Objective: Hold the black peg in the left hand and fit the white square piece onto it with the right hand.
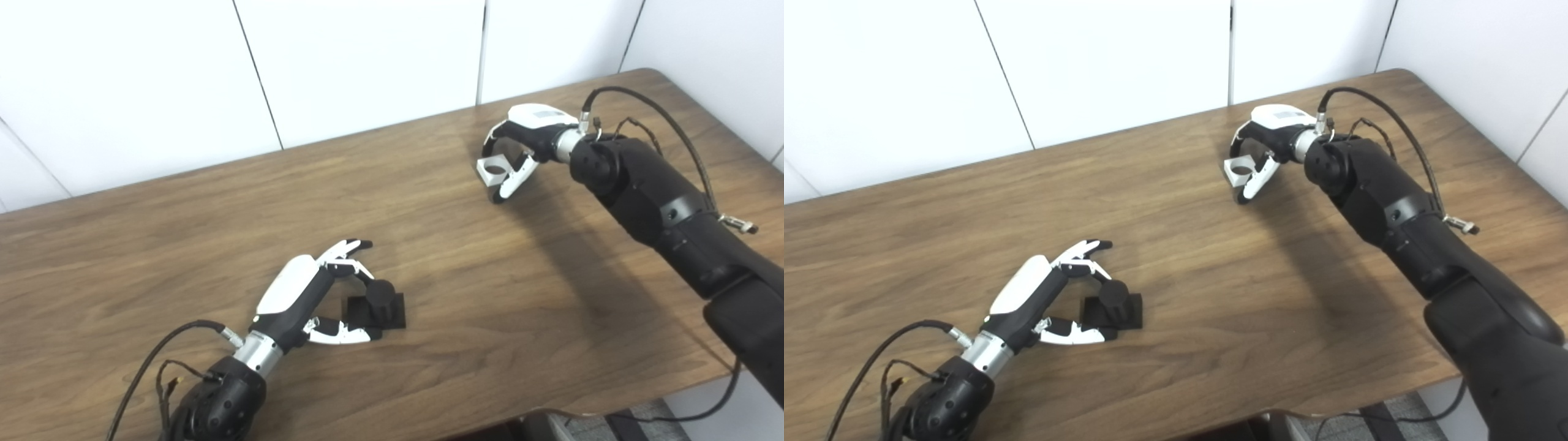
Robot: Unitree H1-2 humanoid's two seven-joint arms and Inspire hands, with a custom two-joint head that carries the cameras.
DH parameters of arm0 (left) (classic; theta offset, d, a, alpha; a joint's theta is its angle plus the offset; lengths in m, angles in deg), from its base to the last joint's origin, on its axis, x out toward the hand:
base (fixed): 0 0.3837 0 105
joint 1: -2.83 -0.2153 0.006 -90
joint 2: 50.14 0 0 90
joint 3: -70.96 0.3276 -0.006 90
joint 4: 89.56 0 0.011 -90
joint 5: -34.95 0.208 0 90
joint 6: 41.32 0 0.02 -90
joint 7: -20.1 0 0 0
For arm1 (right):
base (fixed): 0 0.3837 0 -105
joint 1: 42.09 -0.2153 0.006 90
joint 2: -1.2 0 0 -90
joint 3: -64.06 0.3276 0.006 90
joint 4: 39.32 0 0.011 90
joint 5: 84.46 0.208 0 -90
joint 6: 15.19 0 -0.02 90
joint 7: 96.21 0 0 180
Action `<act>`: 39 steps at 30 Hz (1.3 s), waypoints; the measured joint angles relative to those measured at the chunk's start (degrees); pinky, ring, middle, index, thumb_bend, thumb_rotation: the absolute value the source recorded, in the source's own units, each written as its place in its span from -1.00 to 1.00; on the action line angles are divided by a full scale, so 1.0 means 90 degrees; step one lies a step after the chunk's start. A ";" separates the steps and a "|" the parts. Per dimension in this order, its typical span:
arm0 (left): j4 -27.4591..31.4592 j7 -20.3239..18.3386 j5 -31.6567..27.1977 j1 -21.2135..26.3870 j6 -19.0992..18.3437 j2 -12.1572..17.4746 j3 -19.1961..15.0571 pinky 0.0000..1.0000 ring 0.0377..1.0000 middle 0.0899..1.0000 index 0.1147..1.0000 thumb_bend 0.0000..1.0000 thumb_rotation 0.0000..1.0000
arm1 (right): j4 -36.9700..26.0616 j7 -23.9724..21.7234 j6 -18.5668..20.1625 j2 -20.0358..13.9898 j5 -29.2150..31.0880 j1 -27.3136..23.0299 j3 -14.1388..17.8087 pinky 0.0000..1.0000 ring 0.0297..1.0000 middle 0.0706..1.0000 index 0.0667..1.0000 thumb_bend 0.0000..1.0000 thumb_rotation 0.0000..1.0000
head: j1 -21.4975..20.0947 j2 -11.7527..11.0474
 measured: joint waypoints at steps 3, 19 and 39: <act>0.0000 0.0000 0.0001 -0.0004 -0.0013 -0.0001 -0.0008 0.74 0.92 0.83 -0.14 0.04 -0.83 | 0.0080 0.0346 -0.0106 0.0070 -0.0026 0.0012 -0.0005 0.79 0.69 0.58 -0.08 0.03 -0.72 | 0.0000 0.0010; 0.0094 -0.0016 0.0012 -0.0054 -0.0100 -0.0006 -0.0021 0.73 0.92 0.83 -0.14 0.04 -0.83 | 0.0230 0.0774 -0.0230 0.0048 -0.0124 0.0010 -0.0055 0.77 0.66 0.54 -0.10 0.03 -0.72 | 0.0029 0.0059; 0.0076 0.0004 0.0027 -0.0048 -0.0092 -0.0009 -0.0024 0.73 0.91 0.82 -0.14 0.04 -0.83 | -0.0232 0.1009 -0.0523 -0.0157 -0.0234 0.0407 0.0230 0.78 0.67 0.49 -0.11 0.04 -0.73 | 0.0049 0.0068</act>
